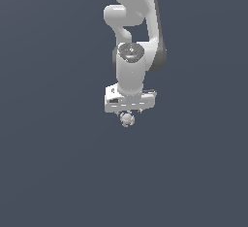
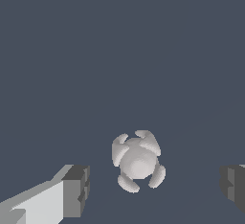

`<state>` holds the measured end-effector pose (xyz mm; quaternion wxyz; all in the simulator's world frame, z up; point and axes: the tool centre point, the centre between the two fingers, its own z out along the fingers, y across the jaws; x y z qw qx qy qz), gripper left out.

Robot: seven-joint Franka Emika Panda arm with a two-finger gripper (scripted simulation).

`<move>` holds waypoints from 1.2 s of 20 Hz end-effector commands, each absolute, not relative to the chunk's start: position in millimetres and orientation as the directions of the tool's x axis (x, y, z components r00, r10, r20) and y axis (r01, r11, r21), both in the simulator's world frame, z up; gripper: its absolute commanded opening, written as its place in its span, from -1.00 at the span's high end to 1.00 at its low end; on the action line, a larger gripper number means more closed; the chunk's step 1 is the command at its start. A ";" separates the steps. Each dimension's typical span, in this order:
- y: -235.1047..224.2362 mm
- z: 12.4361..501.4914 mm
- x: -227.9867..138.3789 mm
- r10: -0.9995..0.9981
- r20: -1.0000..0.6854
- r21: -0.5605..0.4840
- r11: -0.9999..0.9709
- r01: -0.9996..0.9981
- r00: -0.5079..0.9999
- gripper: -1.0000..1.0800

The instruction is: Pick up the object and move it to a goal position.

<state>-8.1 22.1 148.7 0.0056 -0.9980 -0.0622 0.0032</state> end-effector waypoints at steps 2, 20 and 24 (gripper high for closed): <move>19.8 131.1 -17.5 0.192 -0.005 -0.006 -0.981 0.192 0.981 -0.92; 17.1 89.0 -44.4 0.361 -0.001 0.000 -0.933 0.361 0.933 -0.92; 17.2 78.2 -44.9 0.362 -0.001 0.000 -0.932 0.362 0.932 -0.92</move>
